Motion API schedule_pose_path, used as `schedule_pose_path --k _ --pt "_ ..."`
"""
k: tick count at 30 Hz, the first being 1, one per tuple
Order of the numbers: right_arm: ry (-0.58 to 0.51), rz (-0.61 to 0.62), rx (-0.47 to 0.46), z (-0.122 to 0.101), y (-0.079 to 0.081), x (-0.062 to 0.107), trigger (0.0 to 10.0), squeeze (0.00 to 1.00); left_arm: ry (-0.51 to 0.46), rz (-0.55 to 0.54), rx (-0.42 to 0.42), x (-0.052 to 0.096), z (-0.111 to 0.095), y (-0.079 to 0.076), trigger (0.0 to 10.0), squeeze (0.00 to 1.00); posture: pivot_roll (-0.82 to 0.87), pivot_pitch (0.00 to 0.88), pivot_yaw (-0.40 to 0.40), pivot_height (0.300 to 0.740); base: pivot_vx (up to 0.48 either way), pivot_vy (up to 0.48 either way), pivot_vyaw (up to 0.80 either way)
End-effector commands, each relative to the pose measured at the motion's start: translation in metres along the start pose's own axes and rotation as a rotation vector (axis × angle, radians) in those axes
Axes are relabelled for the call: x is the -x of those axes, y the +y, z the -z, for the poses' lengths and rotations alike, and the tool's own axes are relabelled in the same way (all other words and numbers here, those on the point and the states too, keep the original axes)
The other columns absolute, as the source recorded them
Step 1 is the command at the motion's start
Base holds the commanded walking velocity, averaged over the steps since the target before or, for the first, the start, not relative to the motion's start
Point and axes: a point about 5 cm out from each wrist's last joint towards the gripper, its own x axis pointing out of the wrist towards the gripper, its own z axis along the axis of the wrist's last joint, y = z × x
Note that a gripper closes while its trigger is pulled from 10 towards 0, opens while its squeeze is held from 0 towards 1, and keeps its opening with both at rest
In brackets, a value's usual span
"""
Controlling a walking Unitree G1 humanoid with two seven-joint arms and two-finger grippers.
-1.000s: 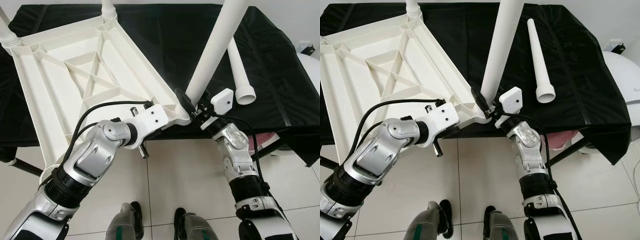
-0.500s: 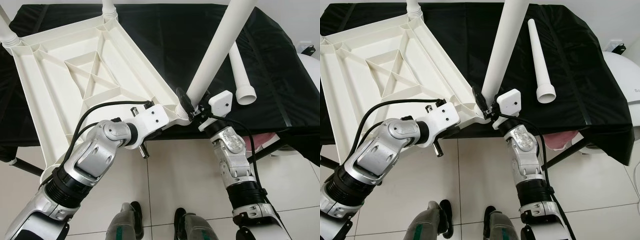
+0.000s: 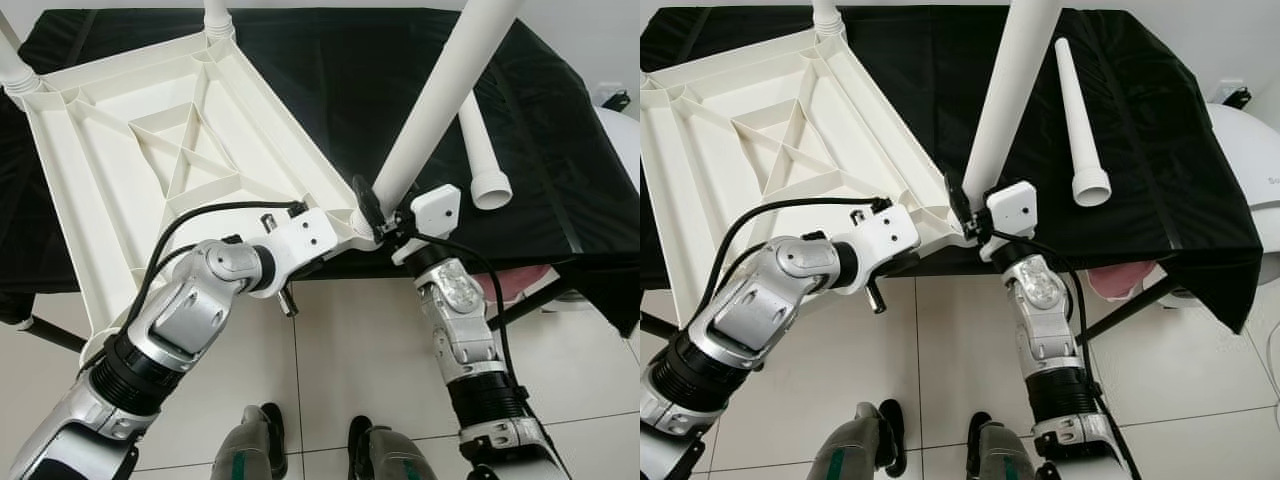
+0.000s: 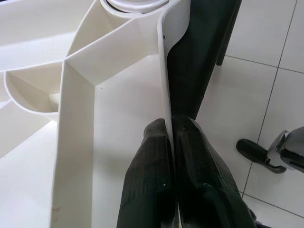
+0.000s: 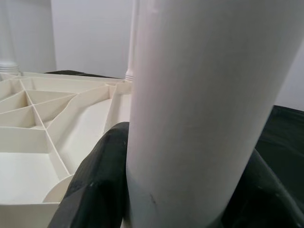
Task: Building children table
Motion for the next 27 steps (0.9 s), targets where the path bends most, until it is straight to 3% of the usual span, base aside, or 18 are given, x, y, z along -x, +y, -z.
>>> schedule_pose_path --k 1,27 --pt "0.139 -0.039 -0.040 0.0256 0.0161 0.0121 10.0 0.00 -0.058 -0.068 -0.067 0.0040 -0.0173 0.0087 10.0 0.00 -0.04 0.213 -0.022 0.740 0.000 0.000 0.00" --pt "0.220 0.163 -0.027 0.0280 0.0241 0.0114 10.0 0.00 -0.065 -0.060 -0.074 0.0043 -0.0194 0.0080 10.0 0.00 -0.04 0.210 -0.018 0.740 0.000 0.000 0.00"
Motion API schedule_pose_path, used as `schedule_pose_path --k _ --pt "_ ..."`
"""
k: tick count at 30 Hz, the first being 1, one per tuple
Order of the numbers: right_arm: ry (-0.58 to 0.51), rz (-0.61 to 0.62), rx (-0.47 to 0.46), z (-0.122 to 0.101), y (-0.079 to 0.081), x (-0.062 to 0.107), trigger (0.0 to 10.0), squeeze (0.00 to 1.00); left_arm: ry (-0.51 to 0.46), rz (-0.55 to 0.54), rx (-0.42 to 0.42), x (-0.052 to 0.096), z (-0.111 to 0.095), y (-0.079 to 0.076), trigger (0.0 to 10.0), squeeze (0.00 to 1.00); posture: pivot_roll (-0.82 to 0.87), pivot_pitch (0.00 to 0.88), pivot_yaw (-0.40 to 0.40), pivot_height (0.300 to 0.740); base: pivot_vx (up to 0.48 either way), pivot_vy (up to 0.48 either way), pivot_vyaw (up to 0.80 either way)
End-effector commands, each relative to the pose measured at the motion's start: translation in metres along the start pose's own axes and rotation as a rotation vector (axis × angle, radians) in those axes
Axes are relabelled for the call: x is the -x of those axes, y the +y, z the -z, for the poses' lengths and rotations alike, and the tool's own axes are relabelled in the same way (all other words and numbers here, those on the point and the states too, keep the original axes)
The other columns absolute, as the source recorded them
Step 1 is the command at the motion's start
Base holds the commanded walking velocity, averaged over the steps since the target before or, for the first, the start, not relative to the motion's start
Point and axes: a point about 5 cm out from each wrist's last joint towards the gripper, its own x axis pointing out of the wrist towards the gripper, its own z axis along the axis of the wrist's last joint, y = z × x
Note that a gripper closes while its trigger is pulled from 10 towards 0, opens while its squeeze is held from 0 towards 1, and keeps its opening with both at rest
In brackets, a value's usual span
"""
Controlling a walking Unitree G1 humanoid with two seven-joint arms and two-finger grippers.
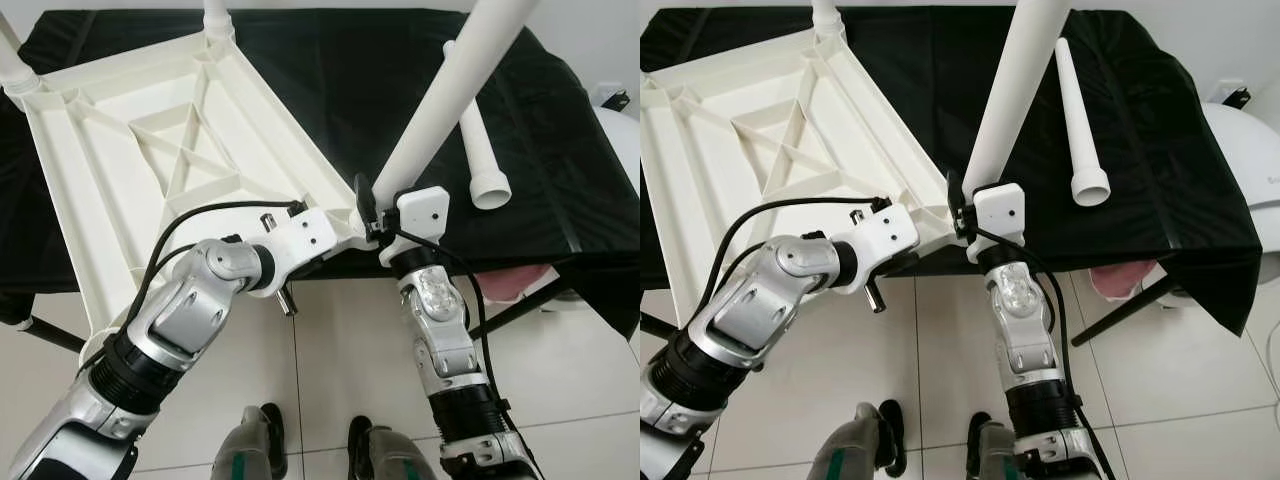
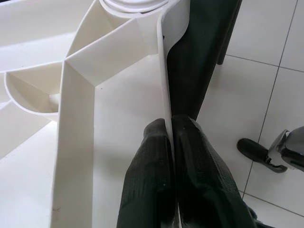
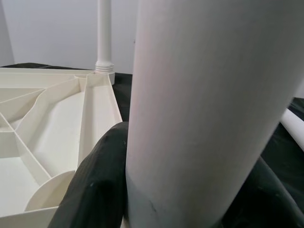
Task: Building children table
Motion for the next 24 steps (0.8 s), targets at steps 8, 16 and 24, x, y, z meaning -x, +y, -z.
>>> schedule_pose_path --k 8,16,24 --pt "0.206 0.038 -0.003 0.028 0.007 0.005 10.0 0.00 -0.069 -0.058 -0.072 0.004 -0.020 0.005 10.0 0.00 -0.03 0.200 -0.022 0.740 0.000 0.000 0.00" --pt "0.221 0.011 0.026 0.027 0.010 0.002 10.0 0.00 -0.072 -0.058 -0.072 0.004 -0.020 0.005 10.0 0.00 -0.03 0.196 -0.022 0.740 0.000 0.000 0.00" --pt "0.262 -0.036 0.032 0.029 0.002 -0.003 10.0 0.00 -0.073 -0.055 -0.073 0.003 -0.021 0.005 10.0 0.00 -0.03 0.196 -0.022 0.740 0.000 0.000 0.00"
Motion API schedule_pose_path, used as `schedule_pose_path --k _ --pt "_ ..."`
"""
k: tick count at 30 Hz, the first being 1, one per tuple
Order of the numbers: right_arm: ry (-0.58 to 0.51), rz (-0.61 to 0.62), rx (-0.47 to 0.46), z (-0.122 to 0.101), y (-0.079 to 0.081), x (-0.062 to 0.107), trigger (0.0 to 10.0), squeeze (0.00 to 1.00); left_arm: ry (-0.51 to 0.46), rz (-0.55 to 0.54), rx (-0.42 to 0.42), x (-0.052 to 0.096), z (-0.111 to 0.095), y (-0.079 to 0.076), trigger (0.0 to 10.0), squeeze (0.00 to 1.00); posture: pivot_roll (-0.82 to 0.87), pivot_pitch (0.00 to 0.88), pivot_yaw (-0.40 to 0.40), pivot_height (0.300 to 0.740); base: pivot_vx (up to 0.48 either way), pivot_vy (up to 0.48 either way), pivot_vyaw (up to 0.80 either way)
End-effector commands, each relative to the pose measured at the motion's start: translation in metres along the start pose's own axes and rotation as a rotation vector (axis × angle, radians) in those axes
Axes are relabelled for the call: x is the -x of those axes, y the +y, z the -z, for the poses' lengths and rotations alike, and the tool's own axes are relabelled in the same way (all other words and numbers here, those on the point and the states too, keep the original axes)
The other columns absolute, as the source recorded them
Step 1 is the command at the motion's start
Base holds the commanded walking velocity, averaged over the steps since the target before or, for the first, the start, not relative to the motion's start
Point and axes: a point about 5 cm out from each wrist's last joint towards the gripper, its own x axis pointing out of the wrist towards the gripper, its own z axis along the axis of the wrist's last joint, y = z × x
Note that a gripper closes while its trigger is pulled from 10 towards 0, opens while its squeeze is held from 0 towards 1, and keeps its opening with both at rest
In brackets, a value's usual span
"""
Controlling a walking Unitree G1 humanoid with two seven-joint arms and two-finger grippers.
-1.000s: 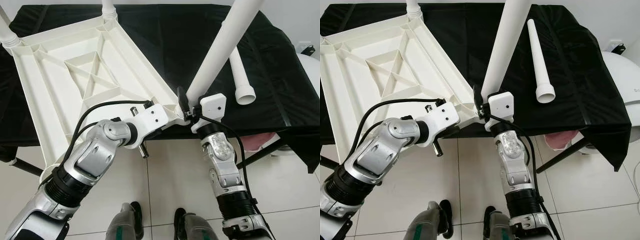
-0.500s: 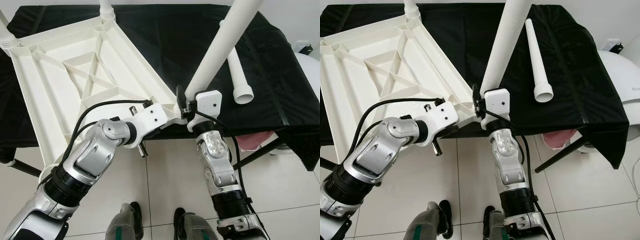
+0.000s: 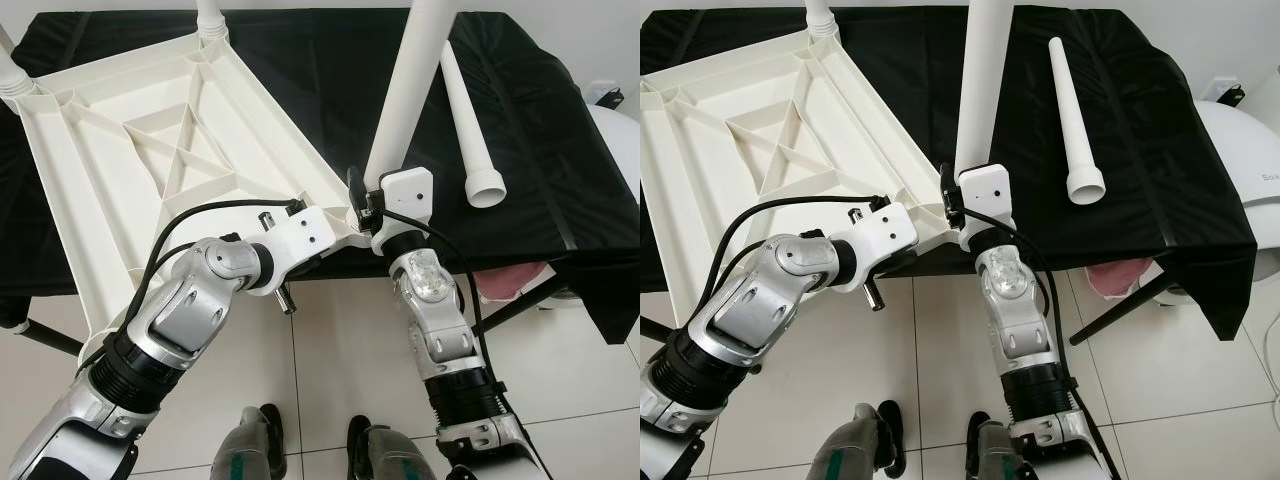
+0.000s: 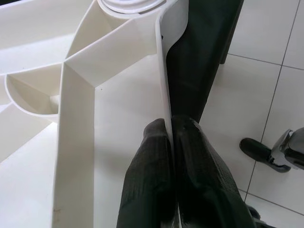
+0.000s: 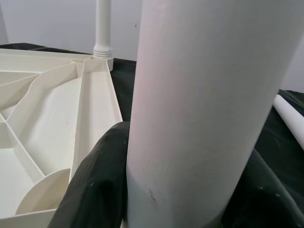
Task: Building children table
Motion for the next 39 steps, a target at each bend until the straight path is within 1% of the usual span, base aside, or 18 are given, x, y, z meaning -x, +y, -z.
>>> schedule_pose_path --k 1,2,3,4,5,7,13,14,15,16,20,25,27,30,35,36,38,39 --pt "0.181 -0.035 -0.018 0.033 0.000 0.009 10.0 0.00 -0.077 -0.048 -0.071 0.004 -0.020 0.004 10.0 0.00 -0.04 0.199 -0.020 0.740 0.000 0.000 0.00" --pt "0.179 -0.050 -0.009 0.032 -0.005 0.006 10.0 0.00 -0.077 -0.048 -0.071 0.004 -0.020 0.005 10.0 0.00 -0.04 0.199 -0.020 0.740 0.000 0.000 0.00" --pt "0.179 -0.050 -0.009 0.032 -0.005 0.006 10.0 0.00 -0.077 -0.048 -0.071 0.004 -0.020 0.005 10.0 0.00 -0.04 0.199 -0.020 0.740 0.000 0.000 0.00" --pt "0.182 -0.065 -0.005 0.031 -0.010 0.003 10.0 0.00 -0.077 -0.048 -0.071 0.004 -0.020 0.004 10.0 0.00 -0.04 0.199 -0.020 0.740 0.000 0.000 0.00" --pt "0.182 -0.065 -0.005 0.031 -0.010 0.003 10.0 0.00 -0.077 -0.048 -0.071 0.004 -0.020 0.004 10.0 0.00 -0.04 0.199 -0.020 0.740 0.000 0.000 0.00" --pt "0.181 -0.080 0.008 0.029 -0.017 -0.001 10.0 0.00 -0.075 -0.050 -0.070 0.004 -0.020 0.005 10.0 0.00 -0.04 0.203 -0.018 0.740 0.000 0.000 0.00" --pt "0.186 -0.088 0.024 0.029 -0.023 -0.004 10.0 0.00 -0.074 -0.051 -0.069 0.005 -0.020 0.005 10.0 0.00 -0.04 0.209 -0.016 0.740 0.000 0.000 0.00" --pt "0.194 -0.110 0.031 0.030 -0.026 -0.006 10.0 0.00 -0.073 -0.052 -0.069 0.005 -0.020 0.005 10.0 0.00 -0.04 0.210 -0.015 0.740 0.000 0.000 0.00" --pt "0.194 -0.110 0.031 0.030 -0.026 -0.006 10.0 0.00 -0.073 -0.052 -0.069 0.005 -0.020 0.005 10.0 0.00 -0.04 0.210 -0.015 0.740 0.000 0.000 0.00" --pt "0.201 -0.116 0.039 0.031 -0.030 -0.008 10.0 0.00 -0.072 -0.052 -0.068 0.005 -0.020 0.006 10.0 0.00 -0.03 0.213 -0.012 0.740 0.000 0.000 0.00" --pt "0.204 -0.129 0.045 0.031 -0.037 -0.010 10.0 0.00 -0.072 -0.052 -0.068 0.006 -0.020 0.007 10.0 0.00 -0.03 0.214 -0.009 0.740 0.000 0.000 0.00" --pt "0.208 -0.186 0.017 0.032 -0.045 -0.012 10.0 0.00 -0.071 -0.052 -0.072 0.006 -0.020 0.008 10.0 0.00 -0.03 0.216 -0.006 0.740 0.000 0.000 0.00" --pt "0.208 -0.186 0.017 0.032 -0.045 -0.012 10.0 0.00 -0.071 -0.052 -0.072 0.006 -0.020 0.008 10.0 0.00 -0.03 0.216 -0.006 0.740 0.000 0.000 0.00" --pt "0.205 -0.233 0.007 0.030 -0.050 -0.013 10.0 0.00 -0.070 -0.052 -0.075 0.006 -0.020 0.008 10.0 0.00 -0.03 0.218 -0.001 0.740 0.000 0.000 0.00" --pt "0.212 -0.283 0.012 0.029 -0.057 -0.015 10.0 0.00 -0.070 -0.053 -0.075 0.006 -0.020 0.009 10.0 0.00 -0.03 0.220 0.000 0.740 0.000 0.000 0.00" --pt "0.216 -0.302 0.015 0.029 -0.062 -0.016 10.0 0.00 -0.070 -0.054 -0.076 0.006 -0.020 0.009 10.0 0.00 -0.03 0.220 0.000 0.740 0.000 0.000 0.00" --pt "0.216 -0.302 0.015 0.029 -0.062 -0.016 10.0 0.00 -0.070 -0.054 -0.076 0.006 -0.020 0.009 10.0 0.00 -0.03 0.220 0.000 0.740 0.000 0.000 0.00" --pt "0.219 -0.331 0.042 0.027 -0.072 -0.018 10.0 0.00 -0.068 -0.057 -0.075 0.008 -0.019 0.009 10.0 0.00 -0.03 0.224 -0.002 0.740 0.000 0.000 0.00"
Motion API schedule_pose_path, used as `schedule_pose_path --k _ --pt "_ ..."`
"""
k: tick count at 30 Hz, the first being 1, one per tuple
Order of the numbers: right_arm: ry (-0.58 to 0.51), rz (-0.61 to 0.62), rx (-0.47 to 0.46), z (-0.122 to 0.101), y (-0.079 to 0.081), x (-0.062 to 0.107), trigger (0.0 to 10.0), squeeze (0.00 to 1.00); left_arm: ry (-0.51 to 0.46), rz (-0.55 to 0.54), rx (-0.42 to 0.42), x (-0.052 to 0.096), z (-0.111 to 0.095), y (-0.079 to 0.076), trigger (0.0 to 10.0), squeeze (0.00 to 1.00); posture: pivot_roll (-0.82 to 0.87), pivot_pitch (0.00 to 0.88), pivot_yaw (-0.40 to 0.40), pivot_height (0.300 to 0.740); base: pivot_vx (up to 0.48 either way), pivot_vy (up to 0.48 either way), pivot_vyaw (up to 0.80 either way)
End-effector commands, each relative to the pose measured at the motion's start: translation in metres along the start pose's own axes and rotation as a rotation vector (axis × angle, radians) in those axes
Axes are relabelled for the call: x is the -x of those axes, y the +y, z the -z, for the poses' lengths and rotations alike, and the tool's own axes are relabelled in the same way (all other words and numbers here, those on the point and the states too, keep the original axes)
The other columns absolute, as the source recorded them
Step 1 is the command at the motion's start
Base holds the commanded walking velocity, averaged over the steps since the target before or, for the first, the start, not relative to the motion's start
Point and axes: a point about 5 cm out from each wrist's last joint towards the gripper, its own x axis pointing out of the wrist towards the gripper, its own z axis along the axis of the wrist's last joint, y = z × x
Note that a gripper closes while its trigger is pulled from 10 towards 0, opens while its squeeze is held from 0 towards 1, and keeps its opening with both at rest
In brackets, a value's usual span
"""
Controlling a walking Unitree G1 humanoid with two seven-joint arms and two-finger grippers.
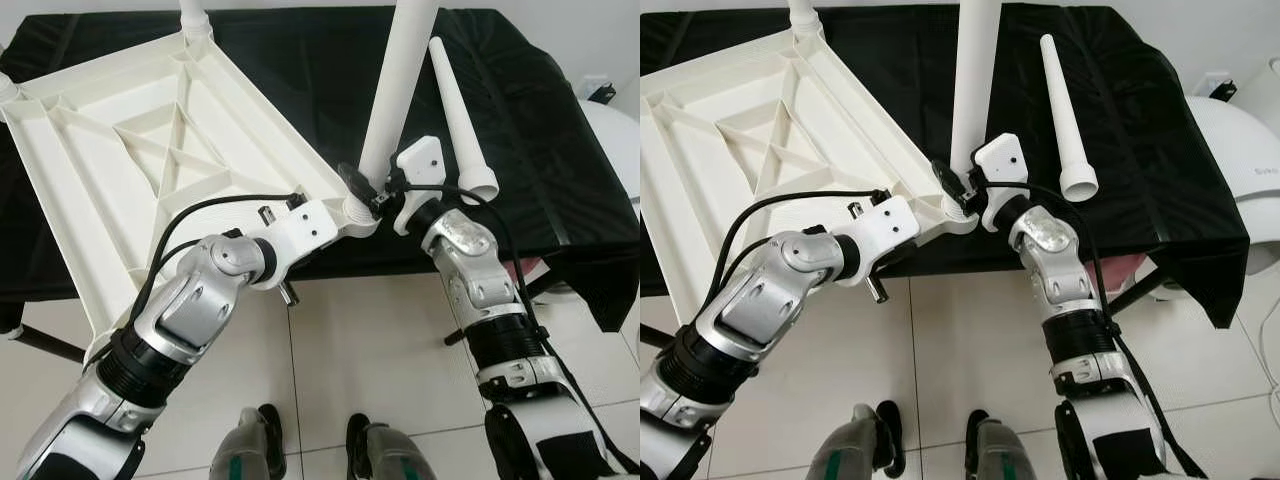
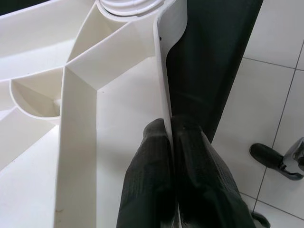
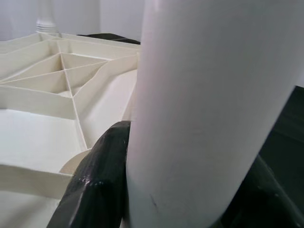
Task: Building children table
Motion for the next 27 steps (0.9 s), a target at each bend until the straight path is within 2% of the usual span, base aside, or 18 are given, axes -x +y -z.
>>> schedule_pose_path --k 1,5,14,27 --pt "0.169 0.084 -0.019 0.032 -0.023 0.023 10.0 0.00 -0.076 -0.022 -0.078 0.011 -0.019 0.006 10.0 0.00 -0.03 0.224 -0.002 0.740 0.000 0.000 0.00" --pt "0.155 0.051 -0.027 0.028 -0.032 0.024 10.0 0.00 -0.045 -0.021 -0.079 0.018 -0.007 0.008 10.0 0.00 -0.03 0.224 -0.002 0.740 0.000 0.000 0.00" --pt "0.092 -0.011 -0.072 0.021 -0.034 0.025 10.0 0.00 0.011 -0.014 -0.091 0.027 0.012 0.007 10.0 0.00 -0.03 0.211 -0.014 0.740 0.000 0.000 0.00" --pt "0.061 -0.166 -0.105 0.021 -0.028 0.028 10.0 0.00 0.014 0.021 -0.111 0.028 0.014 0.001 10.0 0.00 -0.03 0.199 -0.023 0.740 0.000 0.000 0.00"
